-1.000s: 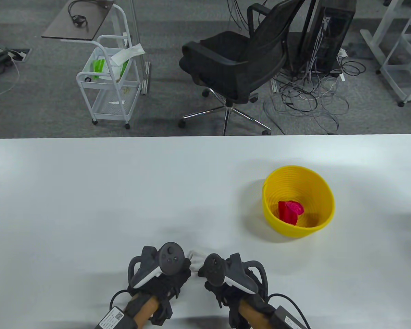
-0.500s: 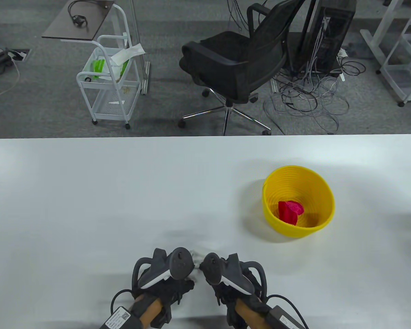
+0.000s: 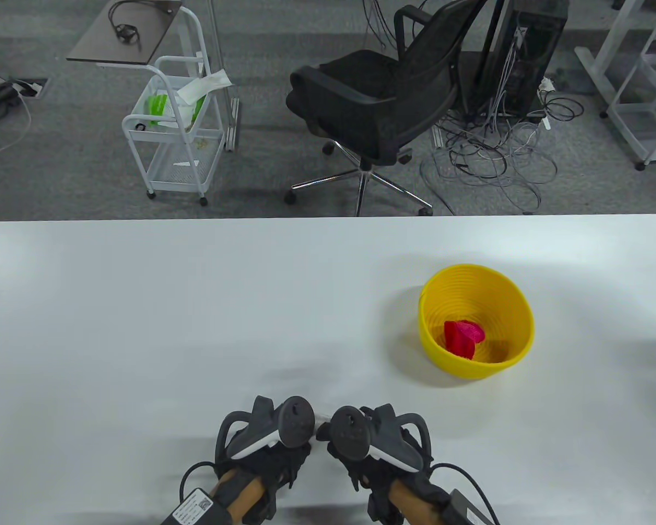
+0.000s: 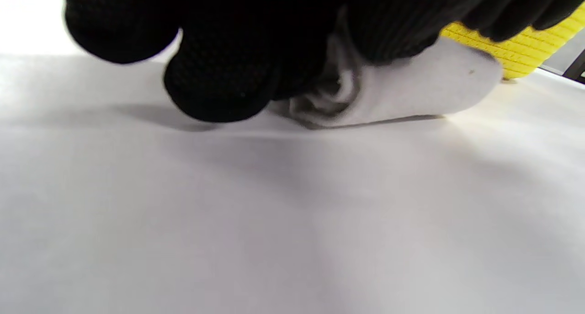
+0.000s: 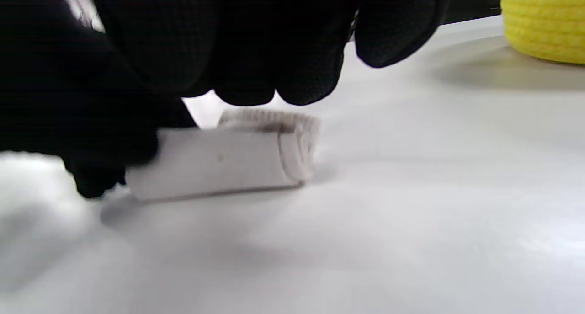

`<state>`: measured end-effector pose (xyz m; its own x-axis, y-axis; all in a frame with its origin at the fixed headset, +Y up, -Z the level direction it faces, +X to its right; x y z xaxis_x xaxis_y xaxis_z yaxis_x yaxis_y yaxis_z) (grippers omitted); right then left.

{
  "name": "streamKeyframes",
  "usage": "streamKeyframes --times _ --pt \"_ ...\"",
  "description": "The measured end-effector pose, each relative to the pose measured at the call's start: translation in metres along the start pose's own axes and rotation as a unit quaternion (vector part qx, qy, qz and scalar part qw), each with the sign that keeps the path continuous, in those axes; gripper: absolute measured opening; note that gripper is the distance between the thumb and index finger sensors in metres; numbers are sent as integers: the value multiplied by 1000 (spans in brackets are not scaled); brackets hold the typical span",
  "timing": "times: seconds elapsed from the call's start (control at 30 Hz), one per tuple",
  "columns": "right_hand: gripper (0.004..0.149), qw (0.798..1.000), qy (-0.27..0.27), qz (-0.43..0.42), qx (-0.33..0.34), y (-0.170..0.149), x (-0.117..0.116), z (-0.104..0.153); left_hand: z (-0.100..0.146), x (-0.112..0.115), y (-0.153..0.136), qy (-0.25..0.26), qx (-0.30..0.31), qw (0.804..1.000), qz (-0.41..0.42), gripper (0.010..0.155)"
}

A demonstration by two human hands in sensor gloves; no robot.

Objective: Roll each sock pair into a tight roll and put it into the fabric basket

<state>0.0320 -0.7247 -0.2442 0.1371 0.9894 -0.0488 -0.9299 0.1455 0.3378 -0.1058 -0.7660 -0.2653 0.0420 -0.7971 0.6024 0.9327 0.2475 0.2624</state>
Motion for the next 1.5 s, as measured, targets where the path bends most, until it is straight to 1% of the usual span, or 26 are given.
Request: streamKeyframes --times 0.07,0.27,0.37,0.47,0.53,0.67,0.77,0.83,0.93,1.0,1.07,1.13,1.2,1.27,1.37,1.43,1.5 --pt "44 999 24 33 -4 2 -9 -1 0 1 -2 -3 1 1000 20 49" --pt "50 999 22 35 -30 -4 -18 -5 2 -3 -11 15 -5 998 61 51" --pt "54 998 17 45 -42 -5 -22 -7 12 -16 -15 73 -12 995 62 52" --pt "50 997 1 47 -54 -5 -24 -9 19 -21 -15 93 -3 994 65 51" --pt "49 997 -5 50 -62 -5 -26 -10 21 -21 -12 92 3 994 56 50" --pt "47 996 -8 45 -74 -6 -27 -11 18 -16 -2 89 -11 996 -6 53" --pt "45 996 -11 42 -82 -7 -27 -11 9 -8 3 50 -20 998 -42 62" --pt "45 996 -11 39 -84 -8 -27 -12 5 -3 4 53 -24 997 -58 63" --pt "45 996 -7 22 -84 -12 -25 -12 2 -2 3 59 -18 997 -48 57" --pt "45 997 -7 4 -77 -16 -19 -11 2 -3 3 54 -17 997 -42 55" --pt "44 997 -23 2 -68 -18 -12 -10 1 -3 3 57 -16 997 -43 53" --pt "42 997 -52 0 -54 -16 -1 -7 1 -3 3 47 -13 998 -37 53" --pt "41 998 -56 2 -39 -12 4 -4 1 -3 3 38 -7 999 -28 52" --pt "41 999 -39 15 -17 -5 5 -1 1 -2 4 28 3 999 -21 52" --pt "42 999 -17 50 1 5 -1 1 1 -2 4 22 6 999 -24 52" --pt "44 997 -4 71 2 8 -5 1 0 -2 4 21 9 1000 -21 52" --pt "46 997 0 72 -4 6 -8 1 0 -2 2 19 8 1000 -10 52"
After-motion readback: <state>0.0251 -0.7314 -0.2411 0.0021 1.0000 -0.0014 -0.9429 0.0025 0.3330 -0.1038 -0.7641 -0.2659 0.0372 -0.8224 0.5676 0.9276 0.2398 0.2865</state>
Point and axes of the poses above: the tracker on the back of each hand, its own y axis roughly to the thumb side, its own z axis roughly from the fingertips to the wrist, x = y × z, the point moved 2 cm from there along -z, roughly from the wrist to the fingertips, and after that the axes turned 12 degrees about -y, right-handed, at the moved point
